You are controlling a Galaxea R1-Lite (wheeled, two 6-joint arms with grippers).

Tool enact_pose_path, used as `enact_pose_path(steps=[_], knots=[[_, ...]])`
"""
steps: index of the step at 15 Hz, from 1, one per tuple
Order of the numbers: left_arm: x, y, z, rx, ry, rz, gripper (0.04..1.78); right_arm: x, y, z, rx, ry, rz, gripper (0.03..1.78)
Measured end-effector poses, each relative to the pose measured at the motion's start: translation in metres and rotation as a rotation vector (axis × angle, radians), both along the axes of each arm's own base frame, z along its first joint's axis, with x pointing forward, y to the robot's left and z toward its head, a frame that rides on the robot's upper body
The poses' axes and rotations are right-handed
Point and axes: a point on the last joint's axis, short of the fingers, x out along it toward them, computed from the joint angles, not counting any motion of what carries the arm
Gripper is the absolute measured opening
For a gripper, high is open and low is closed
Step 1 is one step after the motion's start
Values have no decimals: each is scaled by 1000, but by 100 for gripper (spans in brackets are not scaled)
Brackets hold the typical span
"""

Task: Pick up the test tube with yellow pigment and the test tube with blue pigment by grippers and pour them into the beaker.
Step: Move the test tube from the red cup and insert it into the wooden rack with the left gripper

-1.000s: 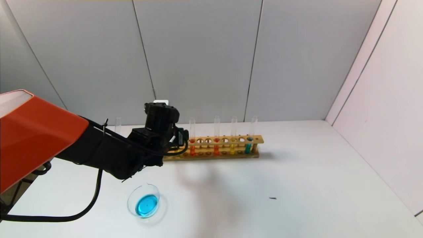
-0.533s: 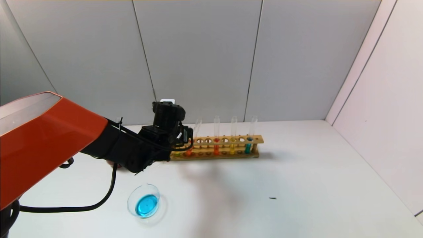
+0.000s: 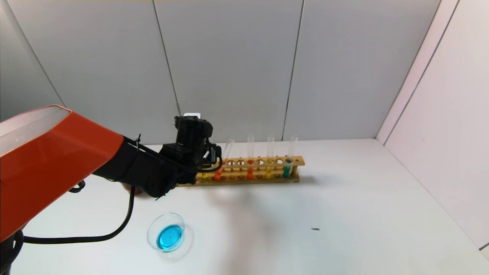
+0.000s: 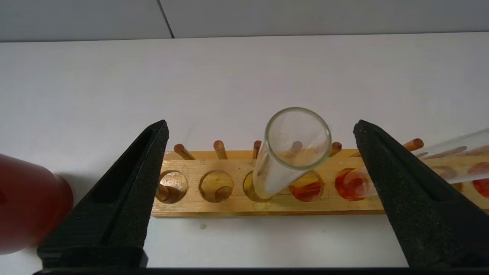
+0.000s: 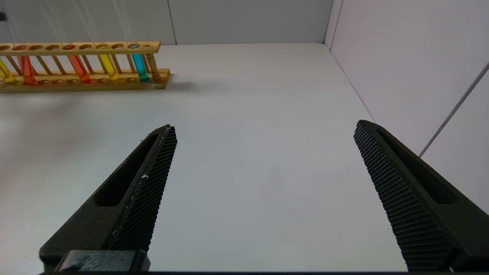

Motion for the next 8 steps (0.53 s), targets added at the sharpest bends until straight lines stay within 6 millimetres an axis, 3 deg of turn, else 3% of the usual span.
enact_pose_path(steps=[3, 8], knots=[[-1, 0, 1, -4, -9, 0, 138, 0, 0, 0, 0, 0, 0, 170], [-2, 1, -1, -6, -16, -2, 50, 0, 0, 0, 0, 0, 0, 170]])
